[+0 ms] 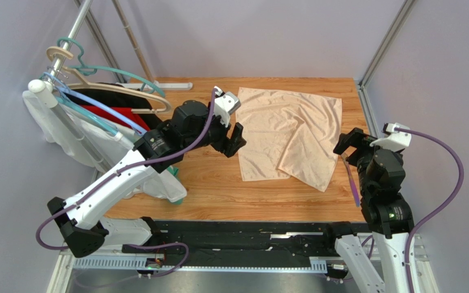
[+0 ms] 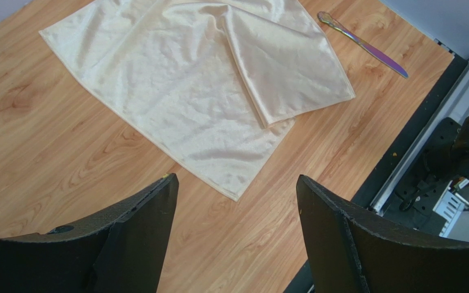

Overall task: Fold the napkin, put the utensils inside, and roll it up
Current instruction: Flatten the napkin out

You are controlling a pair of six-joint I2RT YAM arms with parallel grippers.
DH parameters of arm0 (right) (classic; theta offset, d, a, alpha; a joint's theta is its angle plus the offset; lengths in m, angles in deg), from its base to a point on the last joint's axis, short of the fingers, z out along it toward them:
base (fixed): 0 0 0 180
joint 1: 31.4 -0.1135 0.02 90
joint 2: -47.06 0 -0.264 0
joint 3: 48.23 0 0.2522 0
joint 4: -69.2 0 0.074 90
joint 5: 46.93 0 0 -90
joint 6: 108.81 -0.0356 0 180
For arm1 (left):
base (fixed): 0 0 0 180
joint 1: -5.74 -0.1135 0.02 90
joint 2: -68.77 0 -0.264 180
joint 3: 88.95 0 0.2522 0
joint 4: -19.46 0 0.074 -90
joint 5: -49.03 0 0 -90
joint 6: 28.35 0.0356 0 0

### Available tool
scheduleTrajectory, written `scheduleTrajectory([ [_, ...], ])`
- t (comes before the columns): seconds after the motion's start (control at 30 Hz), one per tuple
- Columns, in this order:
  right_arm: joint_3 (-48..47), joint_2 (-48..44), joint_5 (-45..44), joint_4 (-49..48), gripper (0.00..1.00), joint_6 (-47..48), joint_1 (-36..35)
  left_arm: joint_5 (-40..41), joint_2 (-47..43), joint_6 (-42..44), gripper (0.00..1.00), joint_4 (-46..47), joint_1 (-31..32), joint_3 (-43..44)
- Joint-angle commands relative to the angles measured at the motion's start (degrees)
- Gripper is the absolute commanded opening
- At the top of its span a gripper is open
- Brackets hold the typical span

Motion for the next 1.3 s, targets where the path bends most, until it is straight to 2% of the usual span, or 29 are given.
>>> scheduleTrajectory([
  [0.0,0.24,0.11,-1.03,-1.53,0.94,0.04,0.19,-0.42,0.6,-0.29,0.8,-0.27,-0.1,2.12],
  [0.27,0.24,0.1,-0.86,-1.36,0.93,-0.23,0.19,-5.17,1.21,0.5,0.78,0.26,-0.02,1.42],
  [0.47,0.15,0.81,0.46,-1.36,0.93,-0.49,0.19,-2.02,5.33,-0.64,0.75,-0.71,2.35,2.39],
  [0.6,-0.03,1.07,0.72,-1.18,0.93,-0.49,0.28,-1.21,9.38,-7.03,0.73,1.74,5.17,0.29],
  [0.7,-0.03,1.07,0.9,-0.92,0.93,-0.49,0.19,-2.1,12.9,-12.83,0.73,7.98,5.17,-3.22],
  [0.87,0.15,1.86,2.3,-0.83,0.93,-0.84,0.19,-2.0,21.59,-18.74,0.7,11.59,5.17,-4.2],
  [1.07,-0.29,2.66,2.66,-0.48,0.92,-0.76,0.19,5.89,23.45,-25.6,0.65,15.9,5.08,-12.63],
  [1.27,0.06,2.57,3.36,-0.48,0.92,-0.93,0.19,7.4,26.17,-28.94,0.61,17.48,4.56,-16.77],
])
